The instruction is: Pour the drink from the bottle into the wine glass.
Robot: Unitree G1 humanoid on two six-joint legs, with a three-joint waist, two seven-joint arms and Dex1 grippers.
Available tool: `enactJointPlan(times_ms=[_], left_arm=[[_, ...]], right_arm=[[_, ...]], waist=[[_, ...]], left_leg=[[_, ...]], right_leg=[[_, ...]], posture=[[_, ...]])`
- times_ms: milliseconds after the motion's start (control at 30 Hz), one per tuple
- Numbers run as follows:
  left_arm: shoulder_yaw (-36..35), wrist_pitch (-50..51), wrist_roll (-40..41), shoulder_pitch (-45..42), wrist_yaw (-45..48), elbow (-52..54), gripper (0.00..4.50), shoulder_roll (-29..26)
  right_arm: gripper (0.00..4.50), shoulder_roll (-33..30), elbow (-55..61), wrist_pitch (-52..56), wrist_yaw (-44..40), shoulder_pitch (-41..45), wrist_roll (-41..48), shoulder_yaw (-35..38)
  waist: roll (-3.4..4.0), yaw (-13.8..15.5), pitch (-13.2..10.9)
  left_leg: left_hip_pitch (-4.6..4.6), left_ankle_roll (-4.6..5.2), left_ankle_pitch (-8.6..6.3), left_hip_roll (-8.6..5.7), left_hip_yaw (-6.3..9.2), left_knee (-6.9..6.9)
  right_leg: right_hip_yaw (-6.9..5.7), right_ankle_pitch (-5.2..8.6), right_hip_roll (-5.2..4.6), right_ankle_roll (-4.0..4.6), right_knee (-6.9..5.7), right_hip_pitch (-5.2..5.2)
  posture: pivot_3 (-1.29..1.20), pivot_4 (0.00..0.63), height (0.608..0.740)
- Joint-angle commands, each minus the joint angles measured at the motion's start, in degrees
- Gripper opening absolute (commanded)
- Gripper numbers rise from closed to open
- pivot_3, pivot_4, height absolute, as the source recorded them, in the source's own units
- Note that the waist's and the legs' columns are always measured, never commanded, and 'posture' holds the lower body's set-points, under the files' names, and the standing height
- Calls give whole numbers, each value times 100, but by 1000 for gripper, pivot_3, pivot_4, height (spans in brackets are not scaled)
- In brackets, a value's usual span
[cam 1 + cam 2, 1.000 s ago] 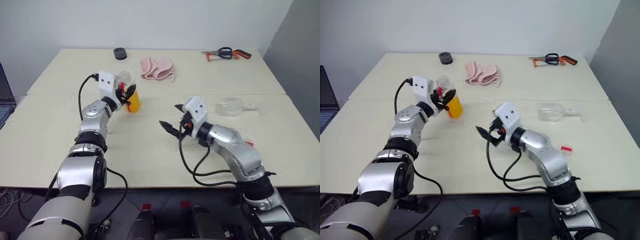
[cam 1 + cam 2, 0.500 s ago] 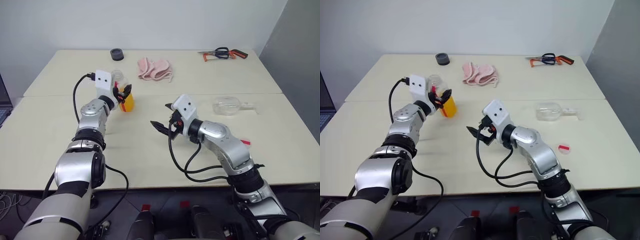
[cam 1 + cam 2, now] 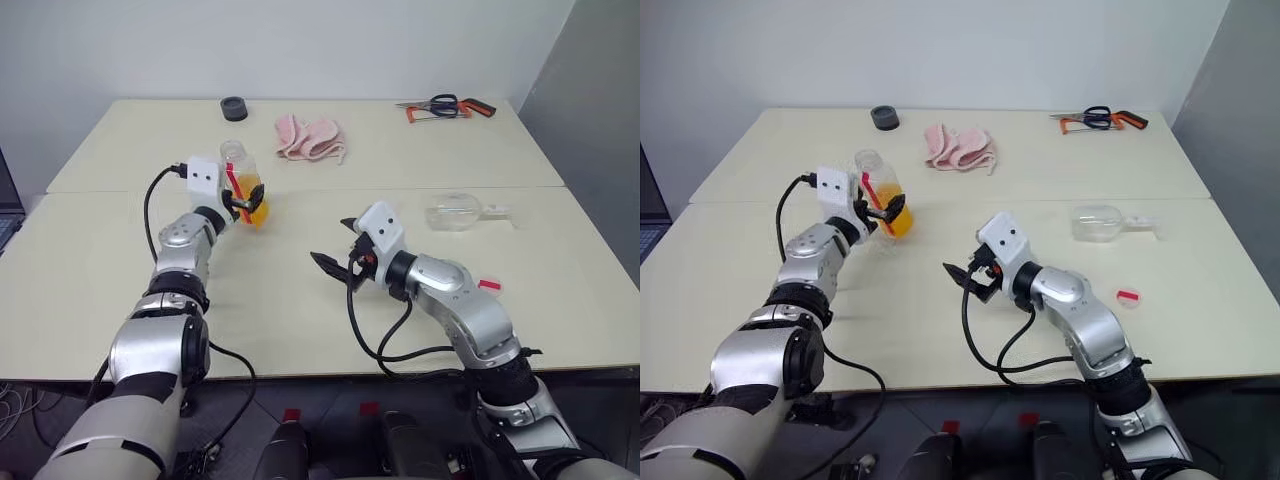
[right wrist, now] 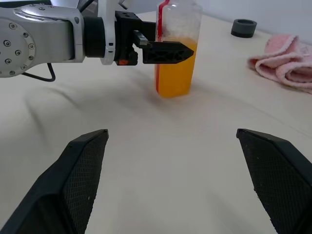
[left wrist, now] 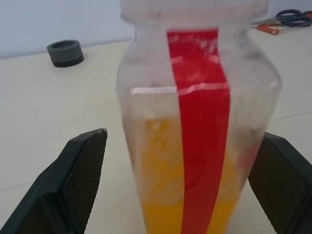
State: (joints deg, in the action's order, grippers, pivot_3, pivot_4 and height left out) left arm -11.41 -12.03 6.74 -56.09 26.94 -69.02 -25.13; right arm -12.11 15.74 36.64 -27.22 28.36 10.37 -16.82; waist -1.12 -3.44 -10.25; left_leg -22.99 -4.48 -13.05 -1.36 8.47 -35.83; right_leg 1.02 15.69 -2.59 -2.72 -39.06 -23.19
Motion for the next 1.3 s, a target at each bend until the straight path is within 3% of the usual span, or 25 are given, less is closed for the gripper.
enactJointPlan(times_ms=[33, 300, 533, 767, 900, 1033, 1167, 1300], left_arm=[[-103, -121, 102, 136, 4, 428, 4463, -58], [-88, -1, 137, 852, 178, 1407, 4463, -88], [-146, 794, 360, 2613, 315, 3962, 4463, -290], [21, 1832, 907, 3438, 873, 5655, 4463, -417], [798, 2575, 1367, 3485, 2119, 6772, 4463, -632], [1212, 2944, 1534, 3111, 2853, 6918, 4463, -771], [1606, 3108, 1574, 2610, 3534, 6774, 4463, -779], [1815, 2908, 1403, 2383, 3779, 6553, 4463, -691]], right_arm=[[4500, -38, 408, 26, 16, -120, 94, 177], [4500, -238, 891, 92, 107, -549, -24, 261], [4500, -758, 1746, 5, 176, -1352, -58, 543], [4500, -1462, 2102, -595, 488, -2054, -721, 1083], [4500, -2628, 1513, -1524, 971, -2442, -2359, 1070], [4500, -3226, 799, -1976, 1286, -2405, -3379, 903], [4500, -3523, -544, -2424, 1795, -1839, -4481, 531], [4500, -3431, -1800, -2867, 2176, -1116, -4907, 300]], waist=[[0, 3, 0], [0, 6, 0], [1, 10, 1], [-1, 76, 2], [-1, 159, 2], [-1, 136, 2], [-2, 49, 1], [0, 22, 2]], left_leg=[[0, 0, 0, 0, 0, 0], [1, 0, 0, 1, -1, 1], [1, 0, -1, 6, -2, 4], [1, 1, -1, 3, -2, -2], [1, 1, -1, 0, -10, -3], [8, 1, -1, 7, -21, 1], [18, 1, -1, 16, -43, 6], [20, 2, -1, 16, -70, 7]], right_leg=[[0, 0, 0, 0, 1, 0], [2, 0, 0, 0, 1, 0], [7, 0, 0, 1, 2, 0], [5, 0, -1, 0, 5, 9], [7, 0, -4, 0, 9, 11], [12, 1, 2, 0, 7, 13], [29, 1, 13, 1, 5, 12], [49, 1, 13, 1, 5, 8]], posture=[[0, 150, 740], [0, 150, 740], [0, 150, 740], [0, 150, 740], [0, 150, 740], [0, 150, 740], [0, 150, 740], [0, 150, 740]])
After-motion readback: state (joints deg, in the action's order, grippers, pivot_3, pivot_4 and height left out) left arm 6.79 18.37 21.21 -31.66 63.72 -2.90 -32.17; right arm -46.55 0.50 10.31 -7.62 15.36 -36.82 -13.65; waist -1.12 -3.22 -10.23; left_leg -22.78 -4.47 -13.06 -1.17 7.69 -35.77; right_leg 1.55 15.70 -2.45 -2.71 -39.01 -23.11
